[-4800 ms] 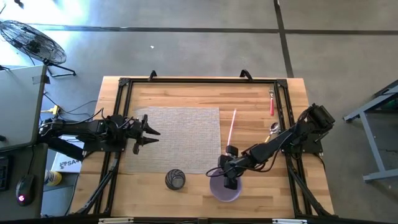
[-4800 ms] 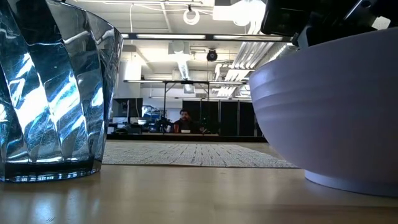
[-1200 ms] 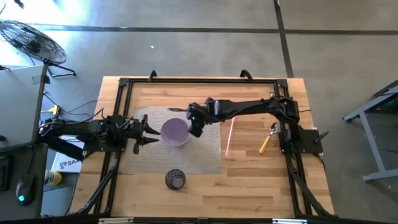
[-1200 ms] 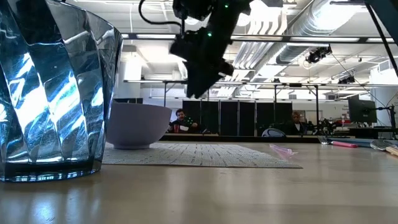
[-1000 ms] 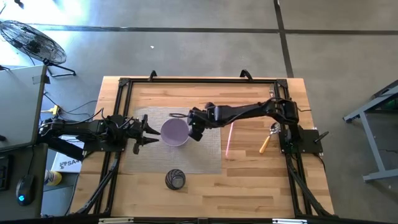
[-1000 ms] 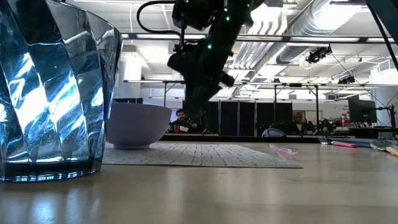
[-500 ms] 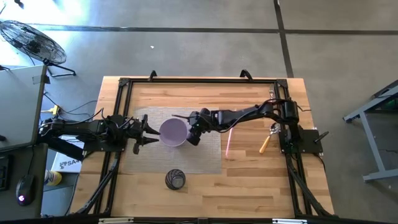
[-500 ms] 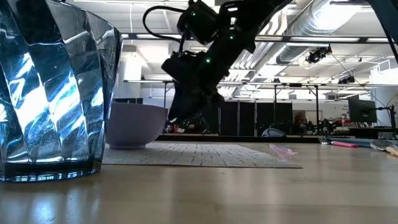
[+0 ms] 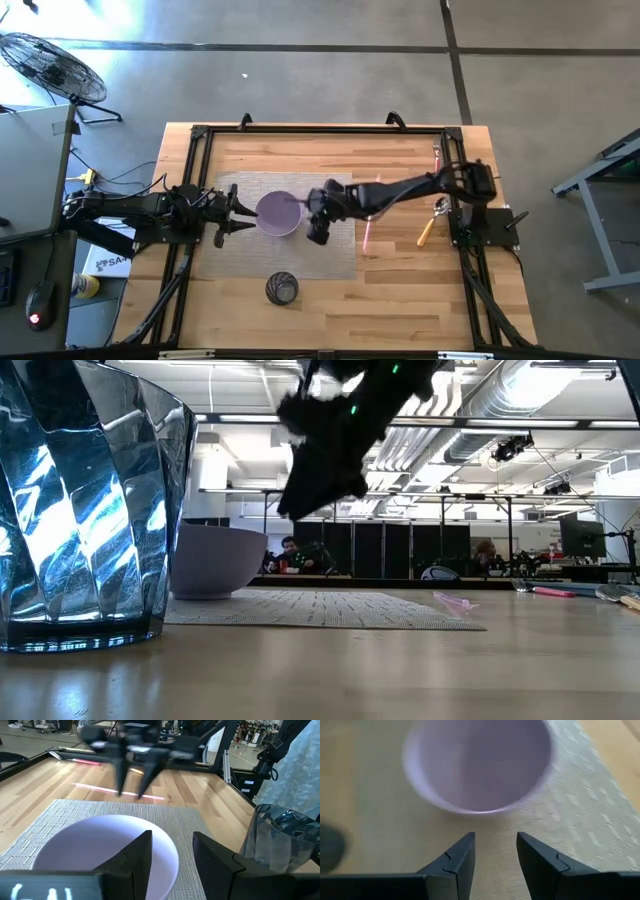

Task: Pick & Place Utensil
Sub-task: Put the blue cup on the gray placemat above the purple bowl

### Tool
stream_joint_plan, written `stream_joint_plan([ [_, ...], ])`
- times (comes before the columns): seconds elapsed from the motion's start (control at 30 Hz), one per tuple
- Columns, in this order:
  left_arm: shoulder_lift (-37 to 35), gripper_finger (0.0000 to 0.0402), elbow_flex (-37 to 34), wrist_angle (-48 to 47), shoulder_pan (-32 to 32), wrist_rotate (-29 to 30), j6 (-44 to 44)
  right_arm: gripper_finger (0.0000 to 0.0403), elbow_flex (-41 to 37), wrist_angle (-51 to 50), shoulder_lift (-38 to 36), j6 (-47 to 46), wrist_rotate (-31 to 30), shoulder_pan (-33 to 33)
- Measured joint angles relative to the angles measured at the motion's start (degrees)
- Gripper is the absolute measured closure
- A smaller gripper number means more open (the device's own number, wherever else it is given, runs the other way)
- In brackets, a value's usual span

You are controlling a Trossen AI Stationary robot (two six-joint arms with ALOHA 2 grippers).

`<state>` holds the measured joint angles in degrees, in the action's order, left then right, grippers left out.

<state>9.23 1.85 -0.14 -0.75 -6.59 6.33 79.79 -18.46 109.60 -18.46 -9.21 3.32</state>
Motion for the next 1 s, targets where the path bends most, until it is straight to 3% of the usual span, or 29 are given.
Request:
stream_joint_plan([
  [0.17, 0.0, 0.0262, 0.0, 0.0, 0.0, 0.0, 0.0, 0.0265, 0.1, -0.2, -0.7, 2.4, -0.9, 7.5],
  [0.5, 0.0, 0.0262, 0.0, 0.0, 0.0, 0.0, 0.0, 0.0265, 0.0, 3.3, 0.0, -2.6, -3.5, 18.7],
  [0.8, 0.0, 0.0262, 0.0, 0.0, 0.0, 0.0, 0.0, 0.0265, 0.0, 6.9, 4.0, -4.0, -2.3, 21.6],
  [1.0, 0.0, 0.0262, 0.0, 0.0, 0.0, 0.0, 0.0, 0.0265, 0.0, 11.9, 8.3, -6.0, 4.5, 21.6],
])
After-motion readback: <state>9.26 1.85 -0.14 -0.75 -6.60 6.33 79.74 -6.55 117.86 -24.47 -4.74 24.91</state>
